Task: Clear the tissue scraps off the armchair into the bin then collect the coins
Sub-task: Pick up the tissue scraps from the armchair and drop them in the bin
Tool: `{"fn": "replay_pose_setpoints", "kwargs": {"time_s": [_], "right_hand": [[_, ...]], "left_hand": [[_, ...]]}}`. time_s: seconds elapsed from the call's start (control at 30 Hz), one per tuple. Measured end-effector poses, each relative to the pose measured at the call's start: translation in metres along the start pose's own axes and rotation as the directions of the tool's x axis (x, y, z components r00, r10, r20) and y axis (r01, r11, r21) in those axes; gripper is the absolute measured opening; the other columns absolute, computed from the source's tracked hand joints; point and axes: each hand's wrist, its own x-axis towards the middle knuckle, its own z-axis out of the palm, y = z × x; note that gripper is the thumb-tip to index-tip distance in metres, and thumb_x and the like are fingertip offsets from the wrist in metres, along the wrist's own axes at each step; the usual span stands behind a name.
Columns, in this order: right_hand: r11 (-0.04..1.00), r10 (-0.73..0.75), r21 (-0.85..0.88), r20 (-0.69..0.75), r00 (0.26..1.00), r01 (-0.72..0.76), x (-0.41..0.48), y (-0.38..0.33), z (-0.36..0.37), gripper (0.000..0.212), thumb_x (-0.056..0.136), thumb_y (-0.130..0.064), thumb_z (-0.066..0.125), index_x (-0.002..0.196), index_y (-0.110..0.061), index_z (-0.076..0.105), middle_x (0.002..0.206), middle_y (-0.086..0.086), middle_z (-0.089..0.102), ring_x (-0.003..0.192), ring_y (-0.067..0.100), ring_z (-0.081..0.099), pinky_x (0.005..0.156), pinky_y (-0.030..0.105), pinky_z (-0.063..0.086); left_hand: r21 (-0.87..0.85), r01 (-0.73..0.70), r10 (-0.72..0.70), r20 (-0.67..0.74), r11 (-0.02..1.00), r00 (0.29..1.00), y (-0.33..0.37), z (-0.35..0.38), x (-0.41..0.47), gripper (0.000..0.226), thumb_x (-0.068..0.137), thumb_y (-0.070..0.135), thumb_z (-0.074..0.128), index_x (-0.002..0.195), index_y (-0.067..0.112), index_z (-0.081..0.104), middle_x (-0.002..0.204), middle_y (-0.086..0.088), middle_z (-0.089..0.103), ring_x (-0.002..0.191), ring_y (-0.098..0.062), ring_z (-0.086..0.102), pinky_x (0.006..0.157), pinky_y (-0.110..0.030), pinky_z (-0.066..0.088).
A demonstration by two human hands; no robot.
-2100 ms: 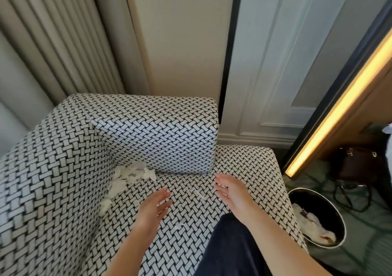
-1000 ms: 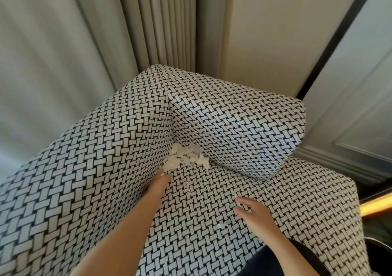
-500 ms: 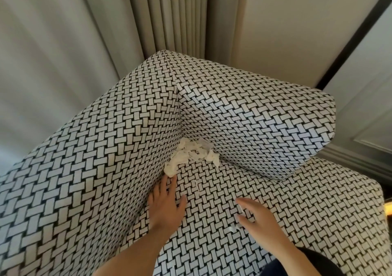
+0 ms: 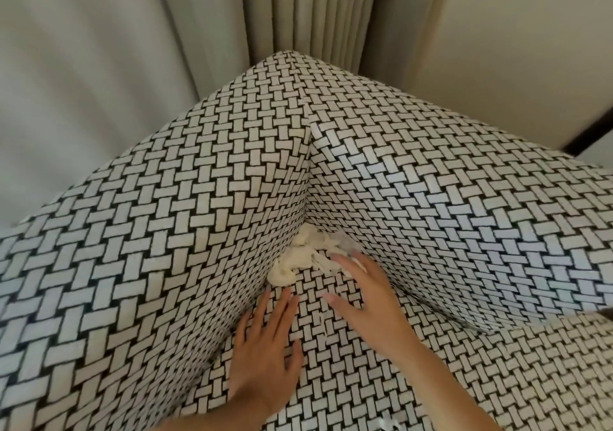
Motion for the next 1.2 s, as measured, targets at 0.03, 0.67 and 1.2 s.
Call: {"fn": "replay_pose_setpoints", "kwargs": {"time_s": [0.03,0.67,1.2], "right_hand": [[1.0,0.016,-0.015,-0.007,1.0,-0.016,0.011,-0.003,0.004,0.064,0.082,-0.053,0.061,0.137,-0.05,0.028,0.153,-0.014,0.015,0.142,0.009,0.005,0.116,0.037,0.011],[0.853,0.483,-0.271,0.089,0.871,-0.445,0.096,-0.03,0.068,0.094,0.066,-0.068,0.064,0.146,-0.039,0.022,0.155,-0.006,0.002,0.137,0.048,-0.012,0.102,0.074,-0.008],[1.0,0.019,0.007,-0.362,0.932,-0.017,0.053,0.015,0.082,0.018,0.085,-0.022,0.067,0.102,-0.017,0.067,0.102,-0.01,0.058,0.107,0.013,0.042,0.1,0.054,0.038]], "left_hand": [[-0.005,-0.004,0.004,-0.006,1.0,1.0,0.0,0.0,0.0,0.069,0.085,0.046,0.038,0.148,0.023,0.021,0.157,0.007,0.015,0.144,-0.02,0.016,0.108,-0.043,0.017],[-0.015,-0.005,0.004,-0.031,1.0,1.0,0.001,-0.001,0.004,0.071,0.078,0.043,0.041,0.145,0.022,0.031,0.152,0.006,0.03,0.138,-0.021,0.027,0.102,-0.044,0.026],[-0.024,-0.007,0.006,-0.021,1.0,1.0,-0.001,0.003,0.003,0.068,0.082,0.043,0.039,0.146,0.023,0.029,0.155,0.007,0.021,0.141,-0.021,0.023,0.105,-0.043,0.022]]}}
